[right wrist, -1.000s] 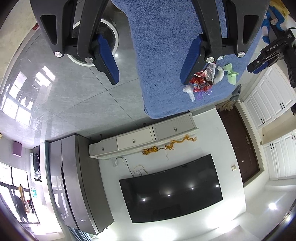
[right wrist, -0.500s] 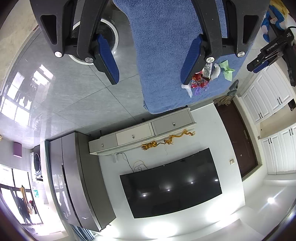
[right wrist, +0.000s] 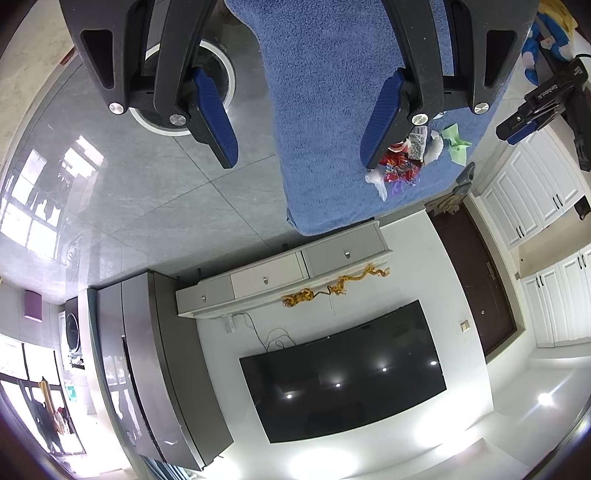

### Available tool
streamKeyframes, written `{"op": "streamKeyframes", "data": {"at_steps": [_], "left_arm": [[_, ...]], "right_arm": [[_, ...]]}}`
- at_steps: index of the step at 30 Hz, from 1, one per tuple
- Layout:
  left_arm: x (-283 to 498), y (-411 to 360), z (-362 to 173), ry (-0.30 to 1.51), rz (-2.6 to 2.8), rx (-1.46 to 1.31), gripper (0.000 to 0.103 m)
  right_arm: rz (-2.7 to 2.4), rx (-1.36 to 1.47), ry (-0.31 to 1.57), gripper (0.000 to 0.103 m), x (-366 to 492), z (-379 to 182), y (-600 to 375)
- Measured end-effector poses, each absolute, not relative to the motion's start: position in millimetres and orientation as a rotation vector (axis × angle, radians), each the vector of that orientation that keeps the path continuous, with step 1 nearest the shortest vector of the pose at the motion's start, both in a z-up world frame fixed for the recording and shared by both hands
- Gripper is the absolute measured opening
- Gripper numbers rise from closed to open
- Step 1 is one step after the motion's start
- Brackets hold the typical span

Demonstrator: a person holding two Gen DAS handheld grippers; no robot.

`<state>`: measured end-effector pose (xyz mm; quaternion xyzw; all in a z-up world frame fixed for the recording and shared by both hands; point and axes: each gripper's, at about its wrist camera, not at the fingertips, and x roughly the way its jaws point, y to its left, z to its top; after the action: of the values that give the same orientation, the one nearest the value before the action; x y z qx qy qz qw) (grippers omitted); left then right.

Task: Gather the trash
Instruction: 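Move both open tools back over the trash pile on the rug, then grasp the white printed plastic bag with the left tool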

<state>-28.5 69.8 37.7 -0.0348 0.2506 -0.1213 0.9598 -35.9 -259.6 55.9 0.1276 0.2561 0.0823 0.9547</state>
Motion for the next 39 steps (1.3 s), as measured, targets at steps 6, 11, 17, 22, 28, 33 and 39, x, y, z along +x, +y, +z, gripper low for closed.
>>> {"op": "streamKeyframes", "data": {"at_steps": [6,11,17,22,28,33,39], "left_arm": [[-12.1,78.6,19.9,0.569,-0.279,-0.035,0.078],[6.1,72.6,-0.3,0.641,-0.346,0.027,0.078],[36.2,59.8,-21.9,0.711,-0.399,0.086,0.078],[62.1,54.4,-44.9,0.773,-0.418,0.123,0.078],[77.7,46.1,-69.9,0.822,-0.444,0.167,0.078],[82.7,45.9,-81.4,0.831,-0.45,0.17,0.062],[81.0,53.3,-83.1,0.817,-0.474,0.136,0.05]], "right_arm": [[0.193,0.266,0.567,0.066,-16.8,39.5,-256.8],[0.232,0.257,0.636,0.066,6.3,18.8,-248.6],[0.279,0.227,0.702,0.066,34.6,0.9,-230.5],[0.301,0.212,0.755,0.067,55.0,-14.4,-219.1],[0.325,0.192,0.804,0.067,74.1,-28.7,-203.6],[0.355,0.159,0.833,0.067,87.3,-34.8,-186.7],[0.406,0.109,0.86,0.066,104.4,-39.9,-160.5]]}}
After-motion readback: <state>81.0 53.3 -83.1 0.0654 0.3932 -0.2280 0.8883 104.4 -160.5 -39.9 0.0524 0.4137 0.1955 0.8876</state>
